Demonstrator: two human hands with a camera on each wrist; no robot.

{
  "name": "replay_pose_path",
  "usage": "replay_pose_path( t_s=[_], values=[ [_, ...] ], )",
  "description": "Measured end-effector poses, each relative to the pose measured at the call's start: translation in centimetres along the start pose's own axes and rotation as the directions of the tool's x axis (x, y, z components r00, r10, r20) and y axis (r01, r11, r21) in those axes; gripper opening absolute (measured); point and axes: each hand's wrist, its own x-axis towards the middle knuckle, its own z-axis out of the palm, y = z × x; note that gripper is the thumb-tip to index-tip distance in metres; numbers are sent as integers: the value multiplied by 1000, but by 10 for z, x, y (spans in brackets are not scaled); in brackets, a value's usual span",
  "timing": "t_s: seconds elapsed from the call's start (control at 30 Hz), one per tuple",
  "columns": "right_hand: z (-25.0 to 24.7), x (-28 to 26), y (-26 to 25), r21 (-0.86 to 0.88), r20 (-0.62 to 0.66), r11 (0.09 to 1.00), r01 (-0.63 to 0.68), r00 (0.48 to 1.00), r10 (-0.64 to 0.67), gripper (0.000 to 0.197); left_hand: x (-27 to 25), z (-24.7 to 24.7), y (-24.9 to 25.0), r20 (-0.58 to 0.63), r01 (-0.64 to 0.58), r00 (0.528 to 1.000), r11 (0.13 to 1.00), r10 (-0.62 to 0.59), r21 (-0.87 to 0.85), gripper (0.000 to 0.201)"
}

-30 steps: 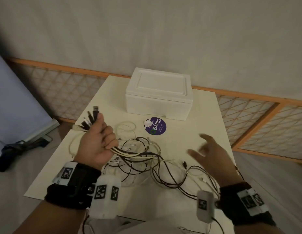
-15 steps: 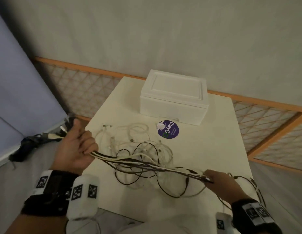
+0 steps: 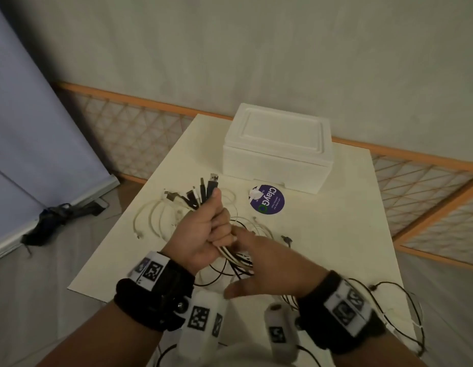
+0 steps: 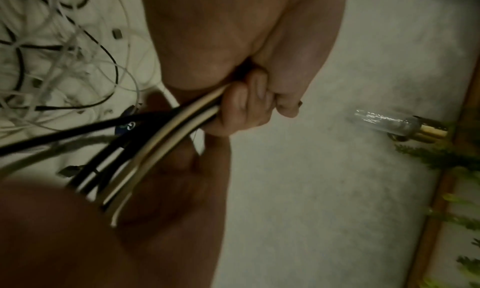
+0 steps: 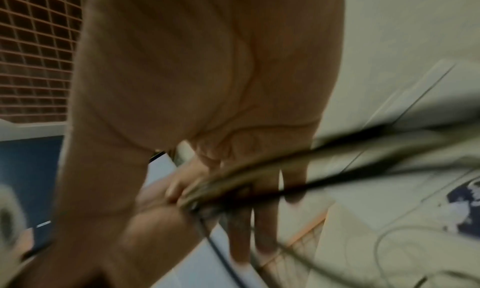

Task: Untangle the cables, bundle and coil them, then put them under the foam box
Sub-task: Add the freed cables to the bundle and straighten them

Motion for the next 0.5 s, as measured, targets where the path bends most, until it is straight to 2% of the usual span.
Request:
replay_pose_path(
  t_s=[0.07, 0.13, 0.2, 0.27, 0.3, 0.4, 0.47, 0.5],
  values=[
    [5, 7, 0, -112, 51, 994, -16, 998, 22, 49, -2, -1, 4, 34, -44, 998, 999, 45, -32, 41],
    [-1, -3, 20, -219, 17, 972, -86, 996, 92, 27, -4, -16, 14, 40, -113, 992, 988, 118, -109, 42],
    [-8, -23, 49, -207, -50, 964, -164, 986, 157, 11, -8, -37, 23, -7, -185, 982, 964, 187, -192, 41],
    [-12, -42, 76, -186, -94, 958, -220, 974, 206, 20, -12, -57, 20, -90, -216, 976, 945, 200, -245, 43],
    [-11, -50, 86, -187, -66, 947, -262, 965, 254, 29, -14, -65, 14, -130, -209, 975, 943, 180, -260, 44],
    [5, -66, 103, -140, 126, 923, -359, 918, 376, 44, -18, -89, -17, -204, -108, 977, 960, 56, -257, 43],
    [20, -73, 104, -10, 274, 896, -445, 860, 430, 48, -21, -105, -39, -237, -12, 970, 968, -50, -251, 43],
    [26, -74, 105, 29, 317, 874, -486, 833, 453, 56, -22, -111, -49, -263, 22, 961, 968, -89, -249, 45]
  ],
)
